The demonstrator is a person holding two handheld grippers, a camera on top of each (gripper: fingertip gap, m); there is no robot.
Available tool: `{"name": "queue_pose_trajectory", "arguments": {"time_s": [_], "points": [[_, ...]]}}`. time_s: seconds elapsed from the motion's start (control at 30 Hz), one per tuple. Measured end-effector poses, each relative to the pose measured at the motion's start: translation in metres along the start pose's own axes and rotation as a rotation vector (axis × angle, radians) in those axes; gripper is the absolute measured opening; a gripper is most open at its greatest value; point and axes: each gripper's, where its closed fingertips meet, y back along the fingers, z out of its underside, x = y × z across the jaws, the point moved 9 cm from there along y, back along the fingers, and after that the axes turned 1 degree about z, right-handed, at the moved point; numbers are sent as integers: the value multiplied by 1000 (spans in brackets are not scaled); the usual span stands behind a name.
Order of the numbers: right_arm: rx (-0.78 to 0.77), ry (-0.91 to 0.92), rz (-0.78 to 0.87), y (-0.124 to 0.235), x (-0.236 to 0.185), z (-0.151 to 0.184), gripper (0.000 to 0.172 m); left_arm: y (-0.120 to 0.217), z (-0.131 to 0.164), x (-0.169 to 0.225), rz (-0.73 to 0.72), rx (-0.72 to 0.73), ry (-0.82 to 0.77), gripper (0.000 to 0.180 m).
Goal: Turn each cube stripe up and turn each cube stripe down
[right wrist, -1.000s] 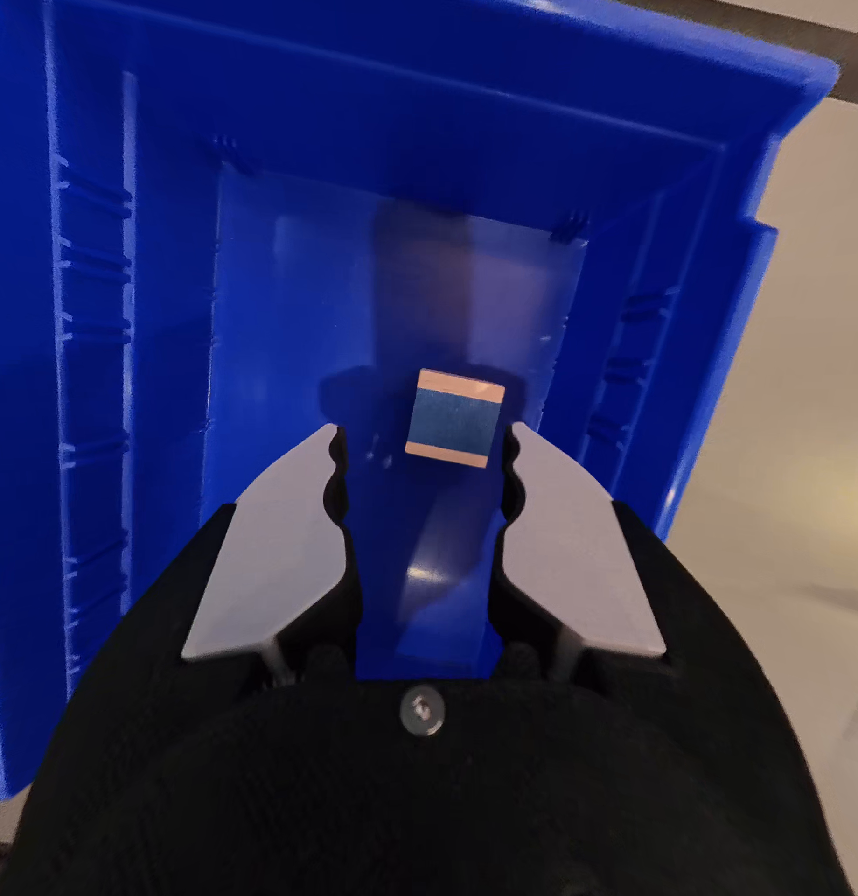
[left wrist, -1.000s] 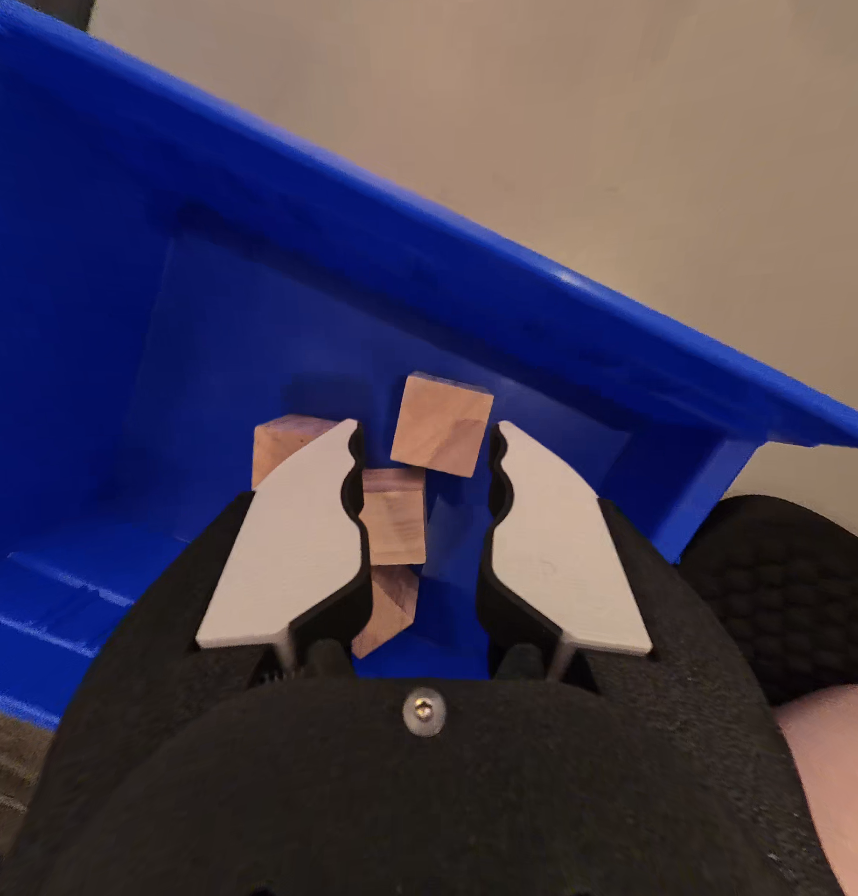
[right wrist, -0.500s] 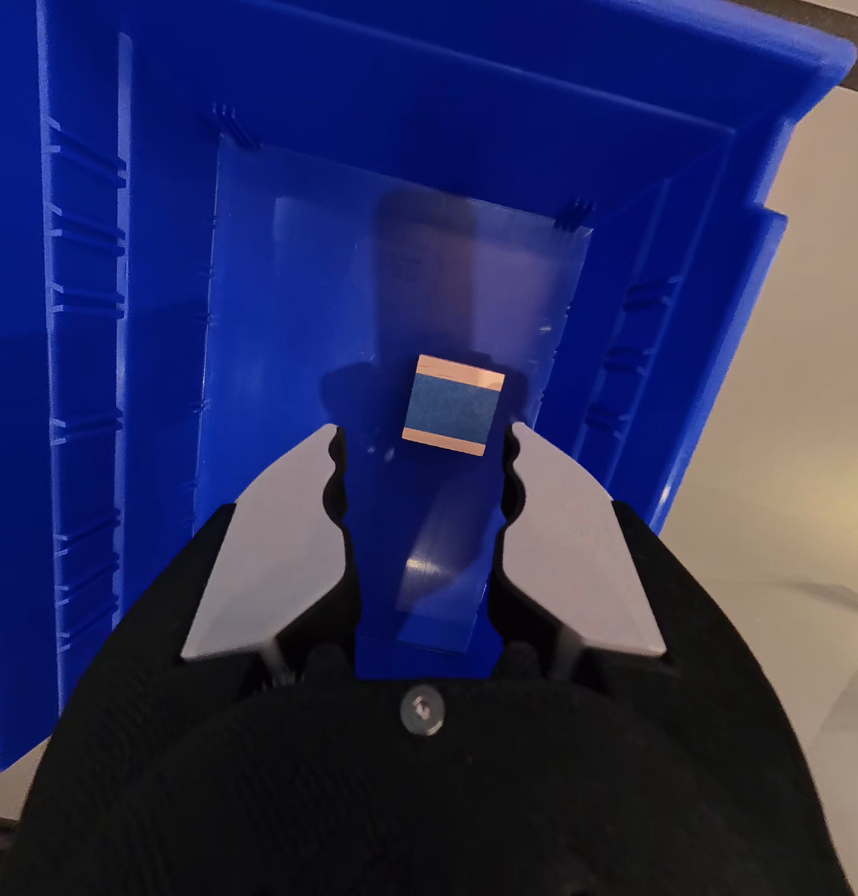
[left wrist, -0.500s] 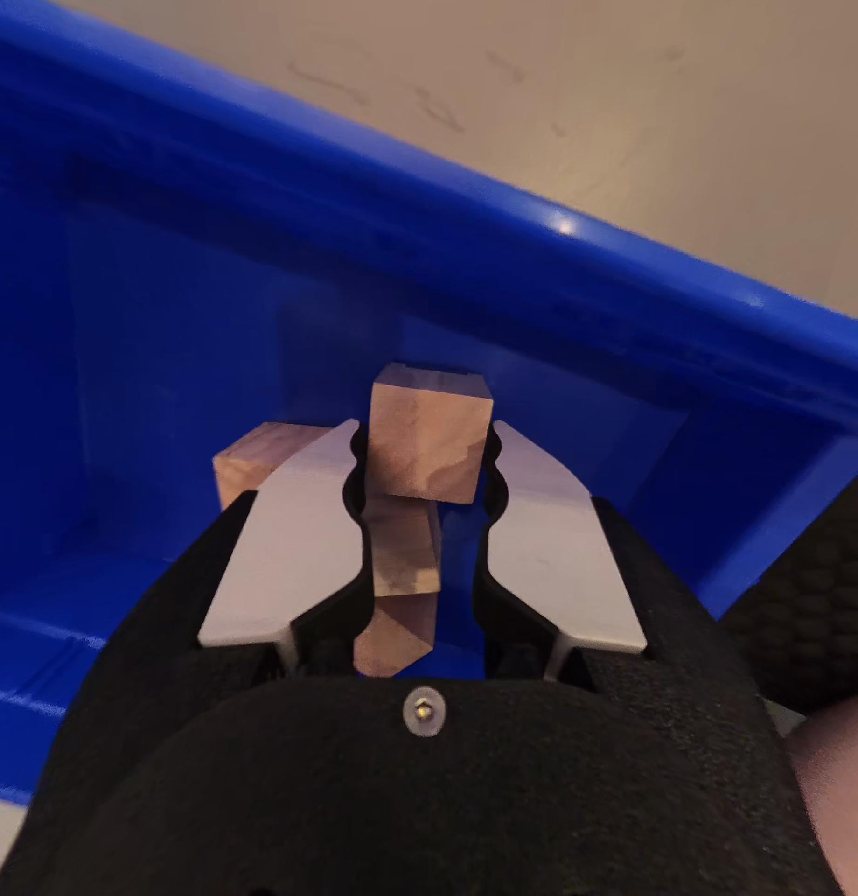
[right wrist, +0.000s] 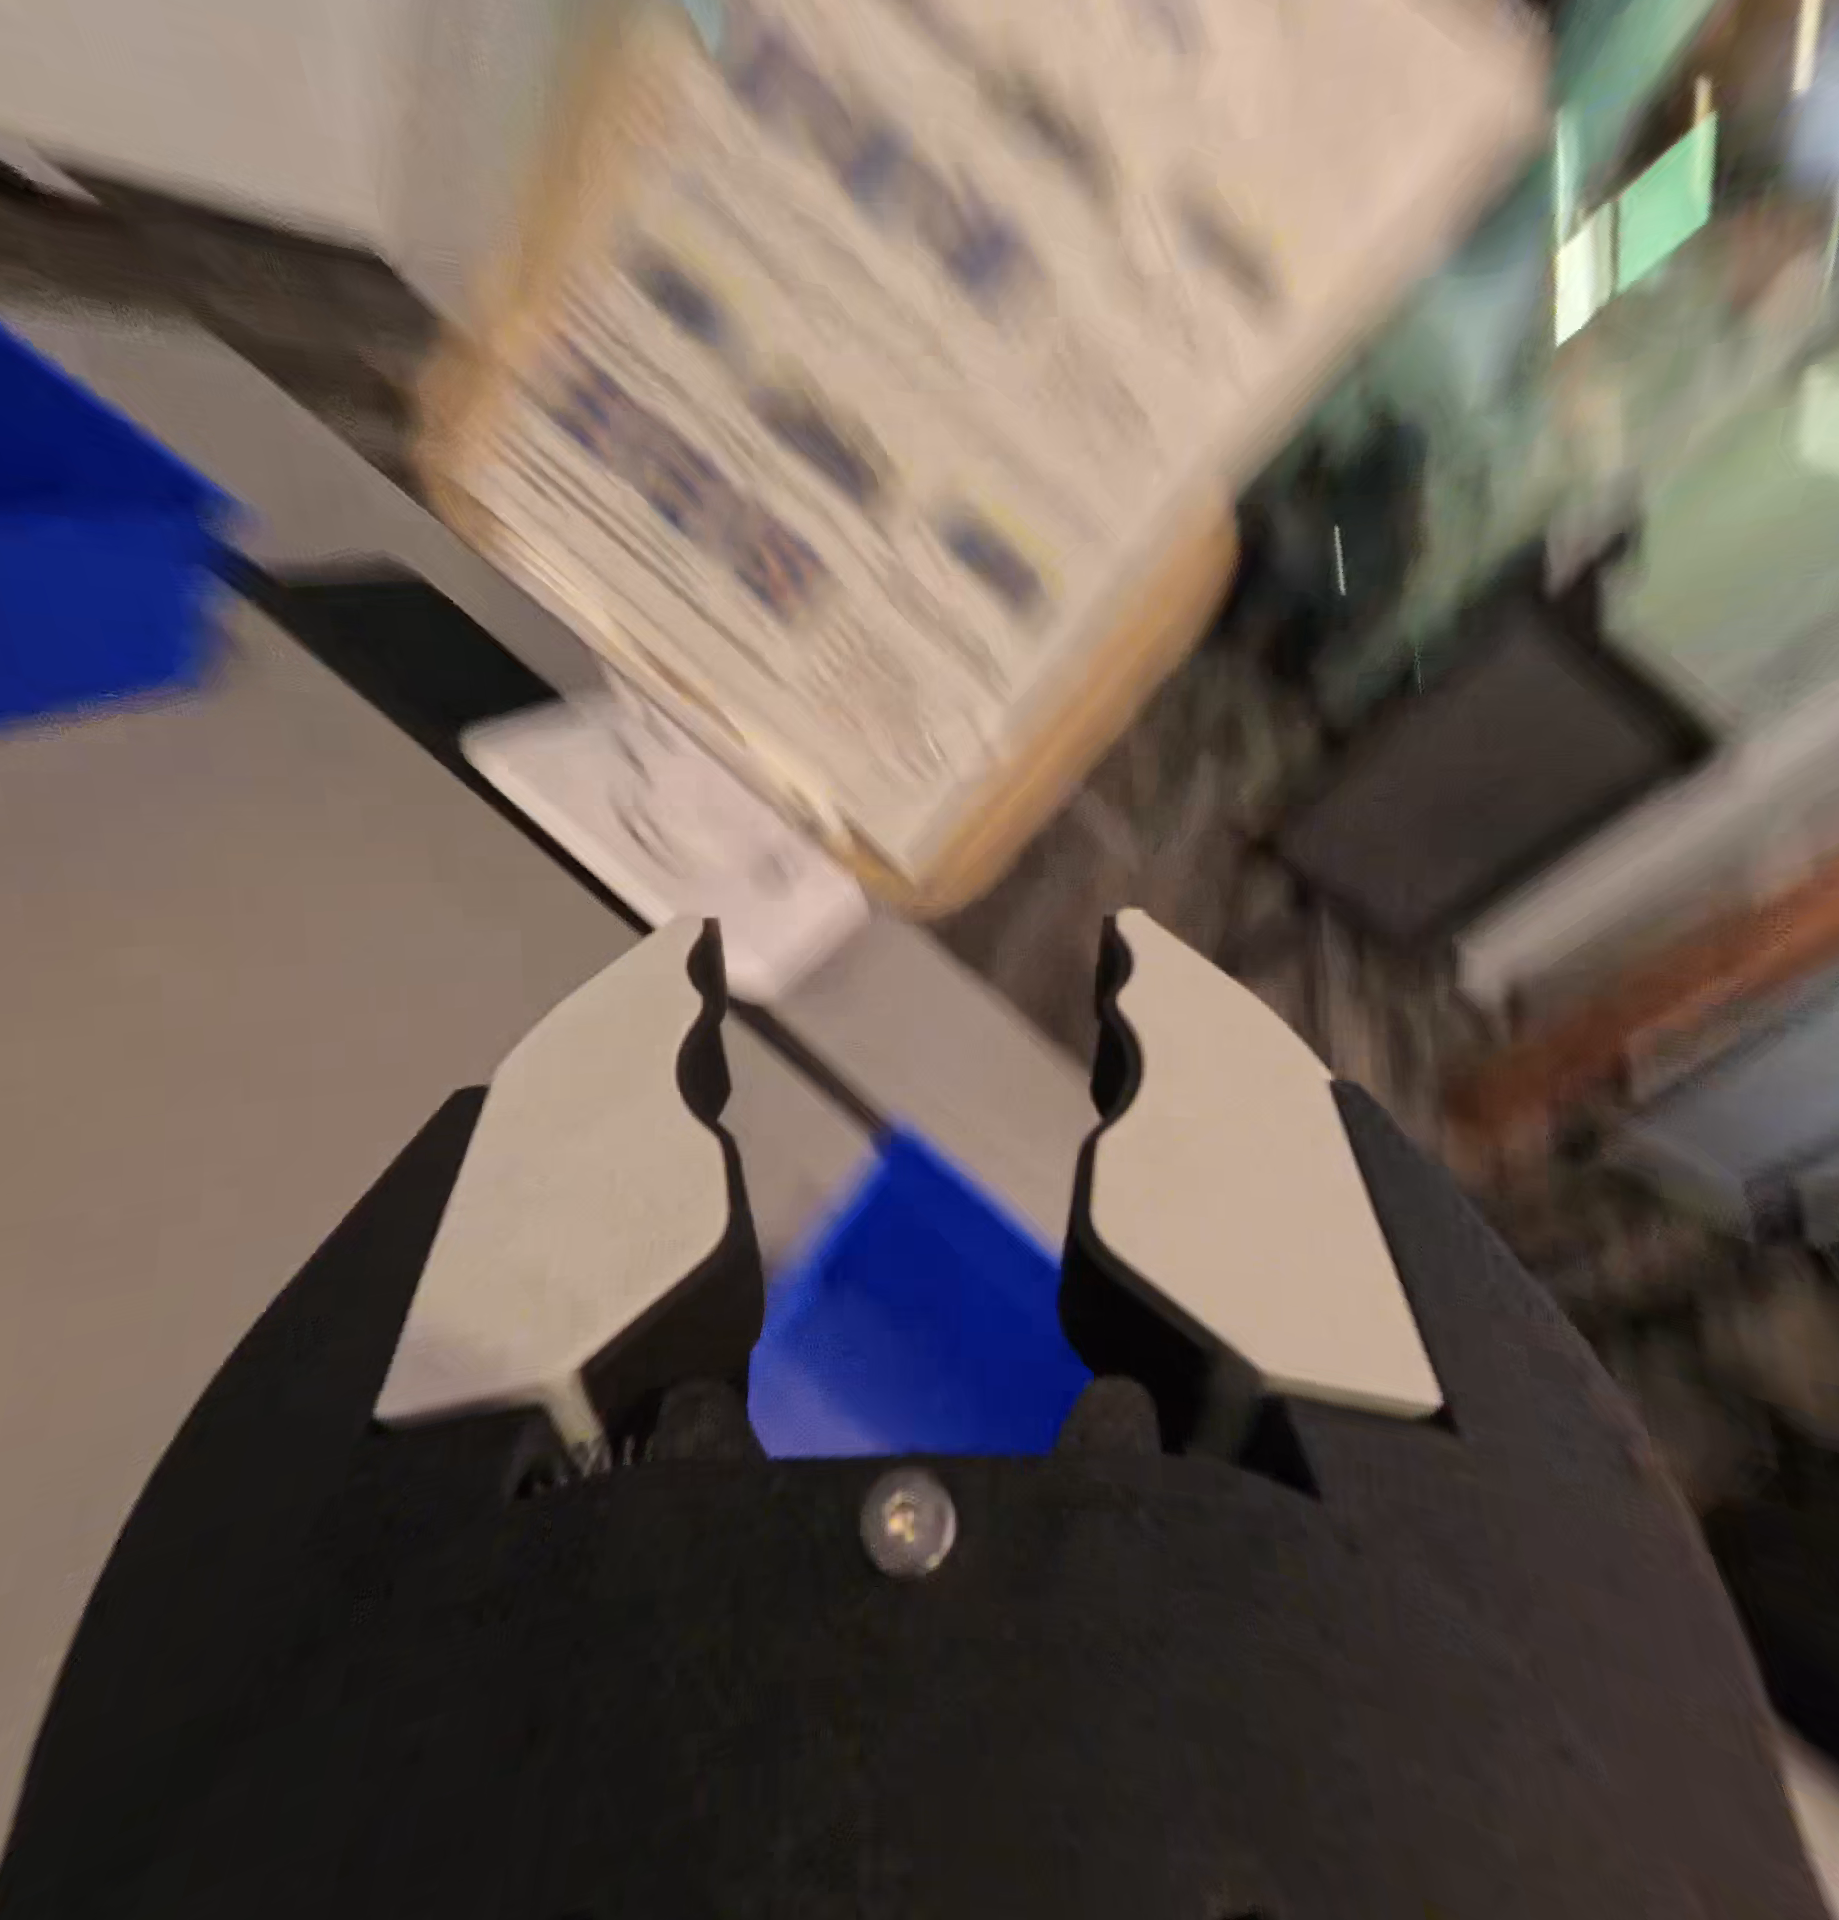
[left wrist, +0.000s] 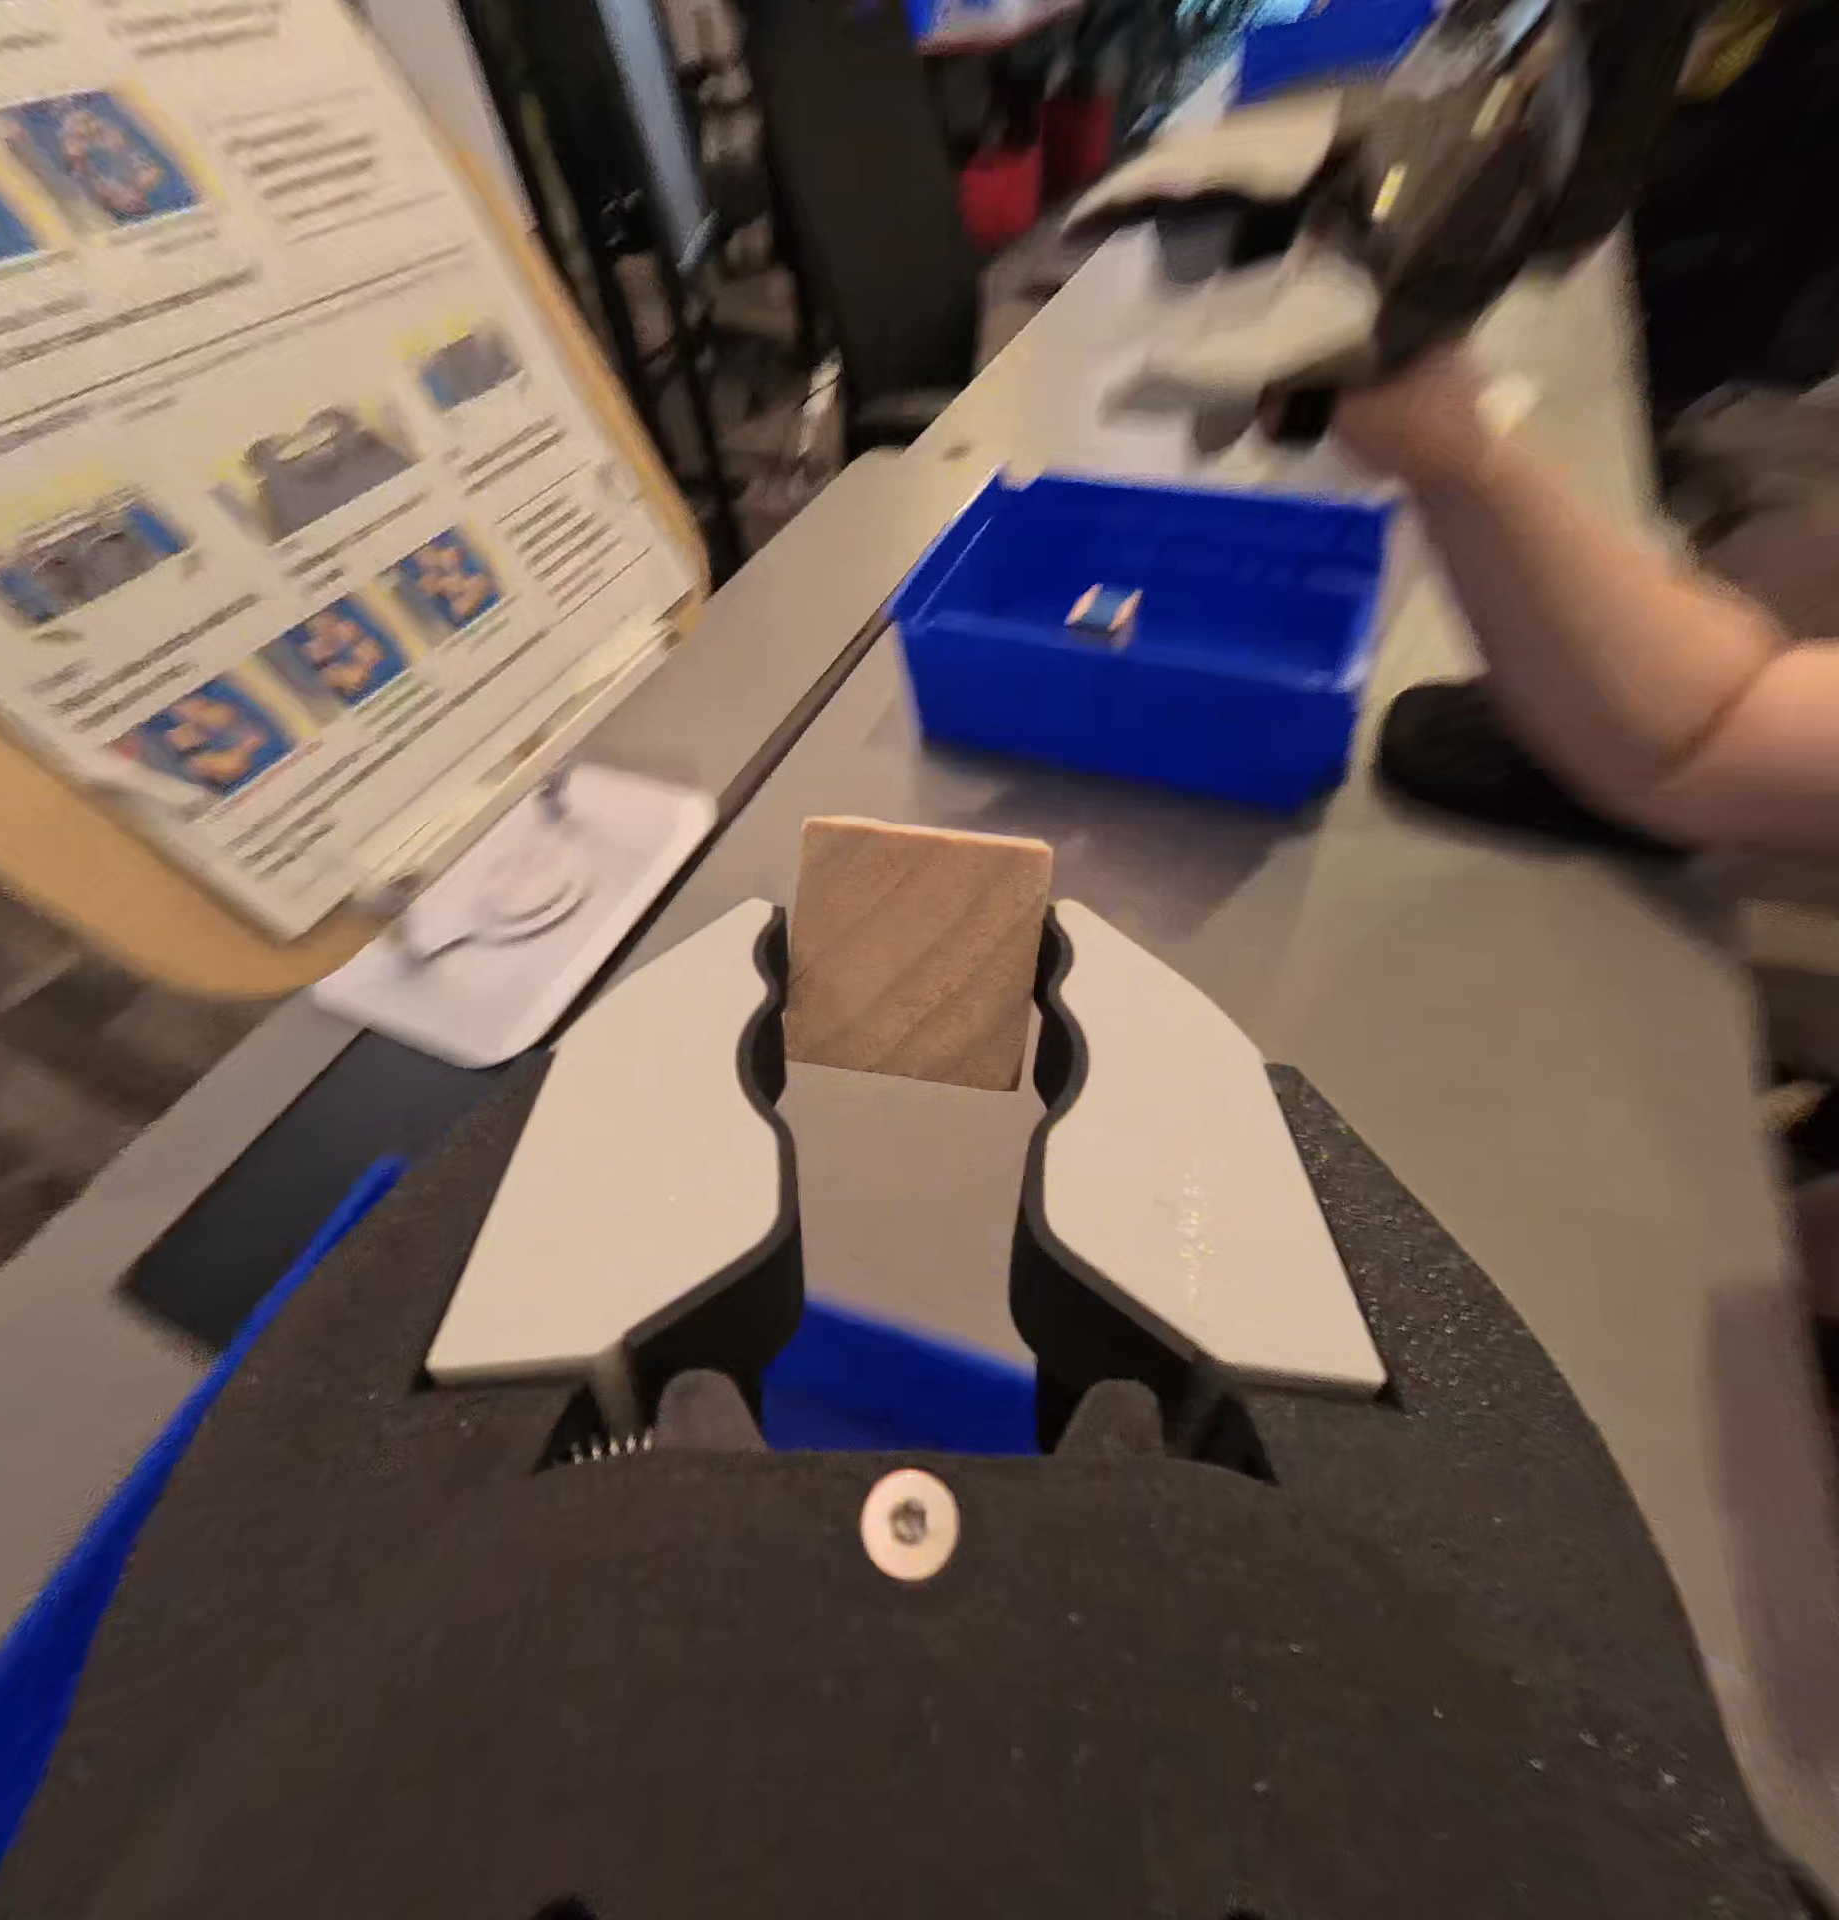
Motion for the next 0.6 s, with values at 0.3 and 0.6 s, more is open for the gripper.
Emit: {"name": "queue_pose_trajectory", "arguments": {"time_s": [0.3, 0.6], "points": [[637, 379, -64, 23, -170, -47, 70, -83, -20, 52, 516, 136, 317, 44], [687, 440, -10, 35, -173, -52, 45, -92, -21, 68, 598, 135, 212, 45]]}}
